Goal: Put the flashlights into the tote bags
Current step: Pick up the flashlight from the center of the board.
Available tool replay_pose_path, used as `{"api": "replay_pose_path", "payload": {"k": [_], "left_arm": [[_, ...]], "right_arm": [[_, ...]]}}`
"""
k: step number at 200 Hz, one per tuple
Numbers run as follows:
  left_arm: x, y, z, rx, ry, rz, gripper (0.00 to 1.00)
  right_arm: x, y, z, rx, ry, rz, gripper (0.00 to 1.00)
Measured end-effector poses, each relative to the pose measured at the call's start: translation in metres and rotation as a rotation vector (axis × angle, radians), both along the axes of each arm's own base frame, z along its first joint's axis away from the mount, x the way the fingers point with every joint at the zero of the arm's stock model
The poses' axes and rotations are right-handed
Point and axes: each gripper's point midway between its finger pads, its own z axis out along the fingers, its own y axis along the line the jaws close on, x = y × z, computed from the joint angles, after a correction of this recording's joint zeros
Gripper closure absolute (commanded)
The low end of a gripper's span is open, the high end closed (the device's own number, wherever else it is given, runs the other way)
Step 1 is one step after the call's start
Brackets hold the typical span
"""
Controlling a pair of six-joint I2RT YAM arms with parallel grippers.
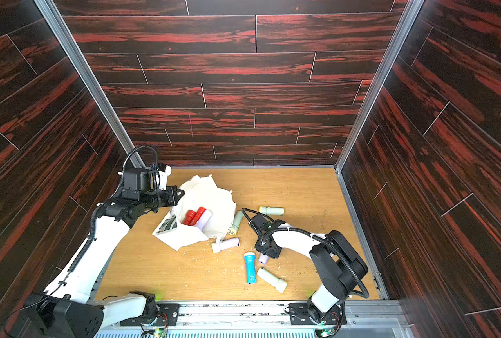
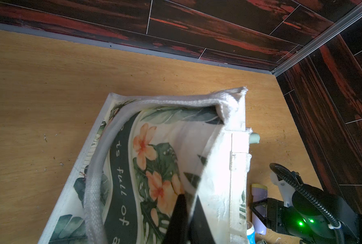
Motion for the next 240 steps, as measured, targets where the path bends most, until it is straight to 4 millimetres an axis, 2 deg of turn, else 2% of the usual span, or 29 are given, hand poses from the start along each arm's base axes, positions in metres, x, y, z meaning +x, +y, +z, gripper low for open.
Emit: {"api": "replay_pose_path", "payload": {"k": [44,68,102,131,157,179,212,240], "left_arm": [[0.0,-0.001,0.0,-0.006,0.002,-0.002,1.0],[-0.001,-0.002,0.0,-0.014,0.004,-0.005,1.0],[-0.001,-0.005,0.001,-0.037,0.008,-0.013,1.0],[-0.002,-0.01,0.002,-0.066,0.01,-0.03,1.0],[-0.003,-0.016,0.002,-0.102,0.019,-0.05,1.0],[-0.001,-0.021,0.002,-0.132,0.026,-0.064,1.0],[0.0,-0.024,0.002,-0.162,0.032,-0.066,1.0],[0.003,-0.026,0.001,-0.176,0.039,-0.064,1.0]], "right_arm": [[0.005,-0.005,0.011,-0.013,-0.049,-0.009,0.73],[0.011,-0.008,0.031,-0.001,-0.118,-0.018,0.79],[0.021,-0.009,0.06,0.033,-0.219,-0.01,0.98],[0.027,-0.004,0.083,0.079,-0.296,0.022,1.0],[0.037,0.005,0.113,0.138,-0.393,0.071,1.0],[0.048,0.019,0.149,0.209,-0.497,0.13,1.0],[0.059,0.048,0.205,0.329,-0.634,0.264,1.0],[0.06,0.073,0.234,0.412,-0.705,0.391,1.0]]}}
